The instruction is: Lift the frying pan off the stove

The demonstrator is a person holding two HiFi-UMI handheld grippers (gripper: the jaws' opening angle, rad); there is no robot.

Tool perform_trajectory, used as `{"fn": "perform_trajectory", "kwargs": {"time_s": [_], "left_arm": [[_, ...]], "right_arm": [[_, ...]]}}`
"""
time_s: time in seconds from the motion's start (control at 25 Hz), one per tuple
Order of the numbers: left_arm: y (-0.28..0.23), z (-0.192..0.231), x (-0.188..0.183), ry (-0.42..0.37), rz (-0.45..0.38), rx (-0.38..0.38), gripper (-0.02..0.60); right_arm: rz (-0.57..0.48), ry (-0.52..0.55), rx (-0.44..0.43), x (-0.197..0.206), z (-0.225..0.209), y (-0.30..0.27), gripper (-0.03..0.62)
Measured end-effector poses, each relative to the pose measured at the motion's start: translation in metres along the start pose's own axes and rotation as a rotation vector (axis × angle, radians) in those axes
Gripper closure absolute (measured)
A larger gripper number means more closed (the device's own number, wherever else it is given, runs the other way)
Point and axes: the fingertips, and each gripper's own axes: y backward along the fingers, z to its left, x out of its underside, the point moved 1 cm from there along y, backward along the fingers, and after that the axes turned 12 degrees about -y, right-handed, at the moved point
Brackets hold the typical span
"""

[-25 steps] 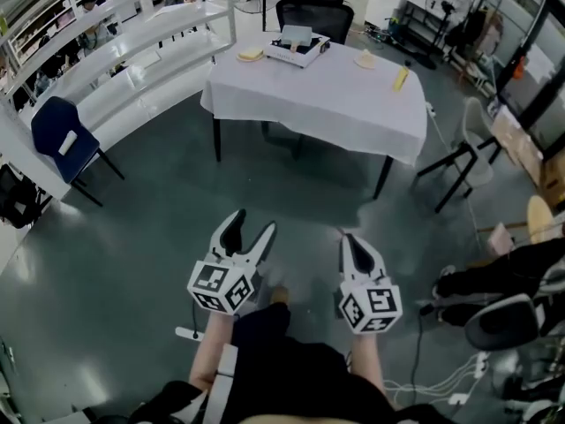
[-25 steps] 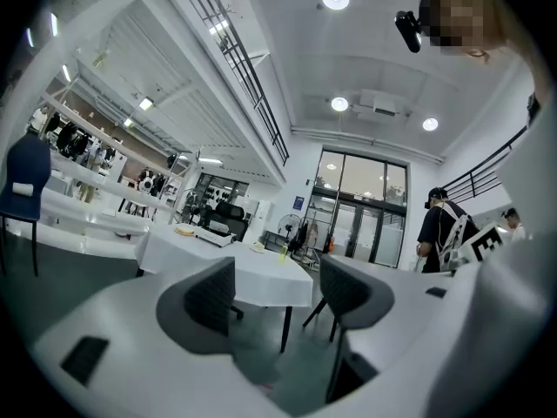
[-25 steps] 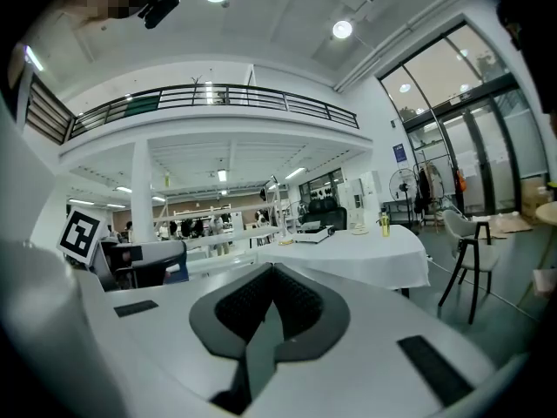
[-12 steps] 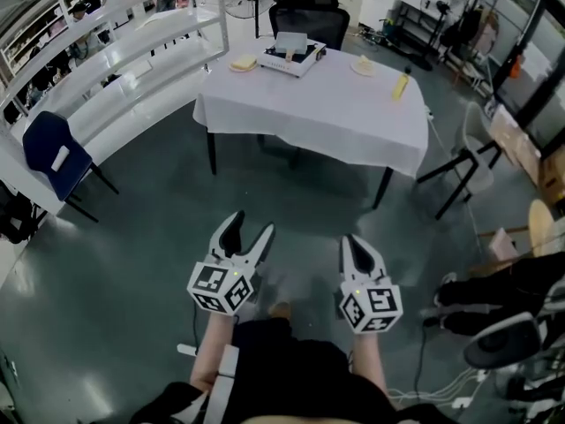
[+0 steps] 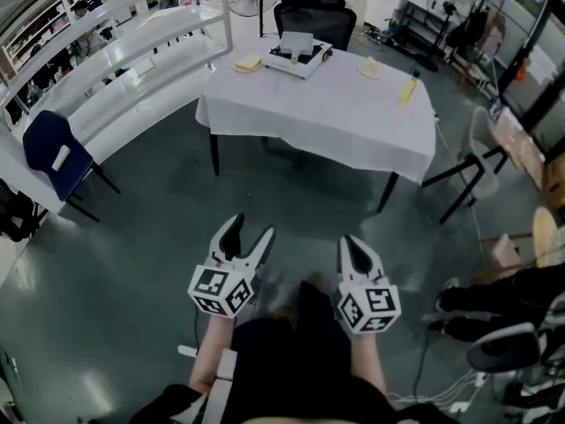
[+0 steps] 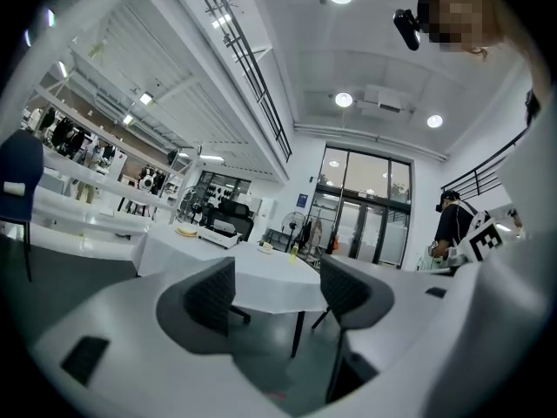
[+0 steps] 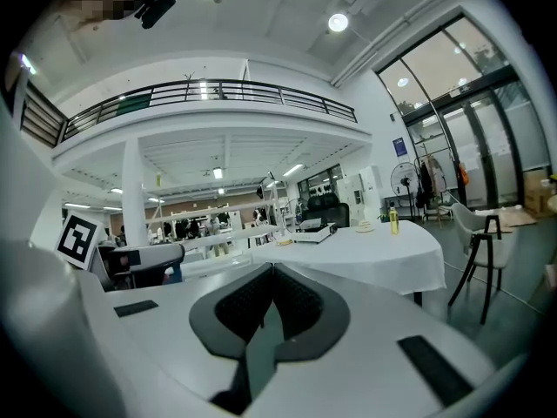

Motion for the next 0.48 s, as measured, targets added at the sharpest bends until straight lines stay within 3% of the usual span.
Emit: {"fn": "perform_trajectory", "kwargs": {"time_s": [0.48], "left_arm": [[-0.055, 0.006, -0.001, -0.002, 0.017, -0.007, 0.293]], "right_arm": [[0.031, -0.021, -0.026, -0.012, -0.032, -0.045, 0.588]]}}
